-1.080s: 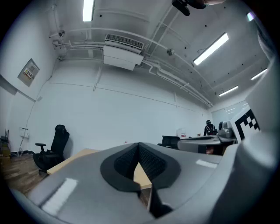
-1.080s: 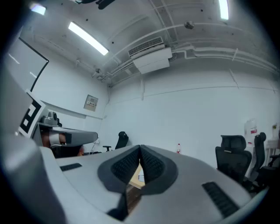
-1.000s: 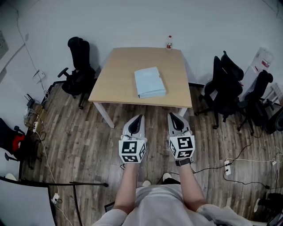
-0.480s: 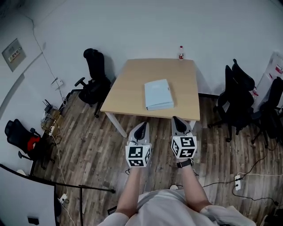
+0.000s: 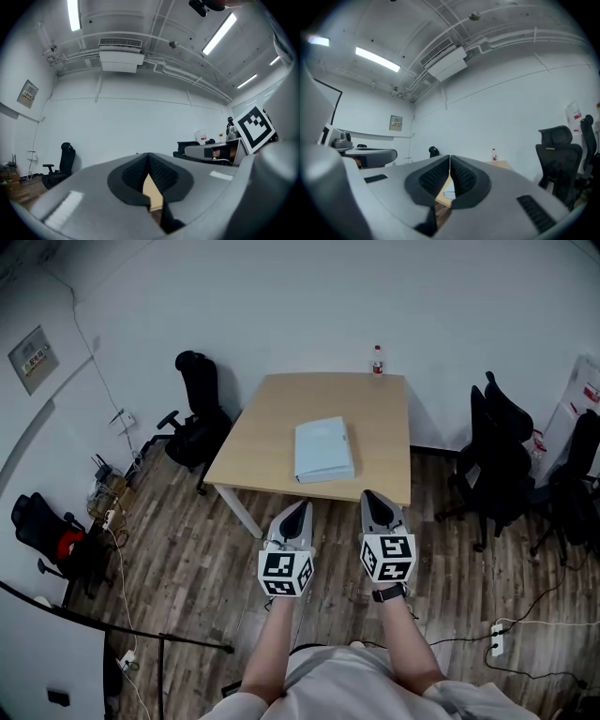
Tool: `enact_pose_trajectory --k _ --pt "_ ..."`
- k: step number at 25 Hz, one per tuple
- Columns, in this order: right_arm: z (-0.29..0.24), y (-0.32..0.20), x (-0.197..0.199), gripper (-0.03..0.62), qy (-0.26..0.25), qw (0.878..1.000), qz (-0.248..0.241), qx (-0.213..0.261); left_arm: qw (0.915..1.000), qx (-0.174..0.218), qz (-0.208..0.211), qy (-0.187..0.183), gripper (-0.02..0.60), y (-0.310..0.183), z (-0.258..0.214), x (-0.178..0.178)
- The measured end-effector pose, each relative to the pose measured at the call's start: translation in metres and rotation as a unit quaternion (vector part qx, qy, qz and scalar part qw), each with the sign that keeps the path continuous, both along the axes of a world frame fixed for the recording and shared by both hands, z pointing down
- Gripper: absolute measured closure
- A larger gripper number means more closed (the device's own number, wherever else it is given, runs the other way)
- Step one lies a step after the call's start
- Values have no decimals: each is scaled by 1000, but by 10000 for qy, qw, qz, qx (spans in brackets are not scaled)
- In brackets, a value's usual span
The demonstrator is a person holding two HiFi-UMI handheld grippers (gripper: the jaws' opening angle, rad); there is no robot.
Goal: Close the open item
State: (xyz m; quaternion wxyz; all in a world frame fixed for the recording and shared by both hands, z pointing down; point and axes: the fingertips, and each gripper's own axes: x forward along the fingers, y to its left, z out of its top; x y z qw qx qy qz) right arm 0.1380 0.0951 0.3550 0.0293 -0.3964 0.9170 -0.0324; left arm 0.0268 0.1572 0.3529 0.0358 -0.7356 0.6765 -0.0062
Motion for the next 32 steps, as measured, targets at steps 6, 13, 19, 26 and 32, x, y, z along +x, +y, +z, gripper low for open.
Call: enact_pose_trajectory --k 6,13,19,26,32 --pt "9 -11 12 582 -43 9999 -48 -132 9994 -249 -23 -240 572 3 18 22" --pt "14 -9 -15 582 90 9992 -388 -91 9988 -155 -445 158 572 0 14 -17" --pt "25 -41 -34 582 254 9990 -359 -46 9992 -150 -324 189 572 -48 29 -31" --pt "26 -117 -67 582 488 9987 -163 -64 9997 -96 -37 206 572 -136 27 -60" --pt "26 -184 -100 582 652 9978 93 -88 9995 0 182 250 572 -208 23 -96"
